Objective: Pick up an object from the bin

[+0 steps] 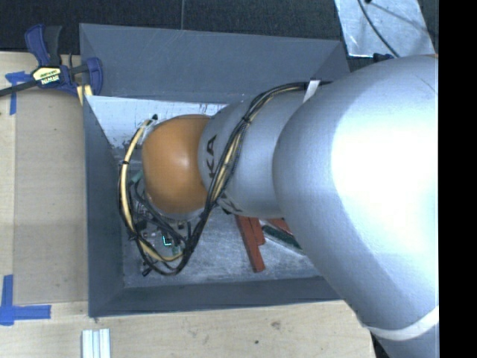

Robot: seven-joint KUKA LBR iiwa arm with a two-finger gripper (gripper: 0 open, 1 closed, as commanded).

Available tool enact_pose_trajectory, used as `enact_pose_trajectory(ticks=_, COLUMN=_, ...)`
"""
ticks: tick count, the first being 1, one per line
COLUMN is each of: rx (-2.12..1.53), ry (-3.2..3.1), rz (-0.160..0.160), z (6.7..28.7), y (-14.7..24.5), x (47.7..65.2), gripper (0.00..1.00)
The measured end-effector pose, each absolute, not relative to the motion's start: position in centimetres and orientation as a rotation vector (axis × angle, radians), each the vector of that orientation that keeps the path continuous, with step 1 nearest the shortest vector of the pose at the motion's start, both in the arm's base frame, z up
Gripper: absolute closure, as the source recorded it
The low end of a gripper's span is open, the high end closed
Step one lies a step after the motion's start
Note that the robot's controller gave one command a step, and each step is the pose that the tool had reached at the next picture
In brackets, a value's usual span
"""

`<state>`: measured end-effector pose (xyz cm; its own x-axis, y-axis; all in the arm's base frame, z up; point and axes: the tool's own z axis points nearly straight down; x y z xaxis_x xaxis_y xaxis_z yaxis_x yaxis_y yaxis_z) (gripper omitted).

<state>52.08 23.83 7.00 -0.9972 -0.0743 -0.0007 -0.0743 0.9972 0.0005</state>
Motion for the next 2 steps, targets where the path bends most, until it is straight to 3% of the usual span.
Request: enact_pose_trajectory(ticks=2, rx=-0.117, ry=3.139, rz=0.001, z=7.00, y=23.82, x=52.09, gripper=0.00)
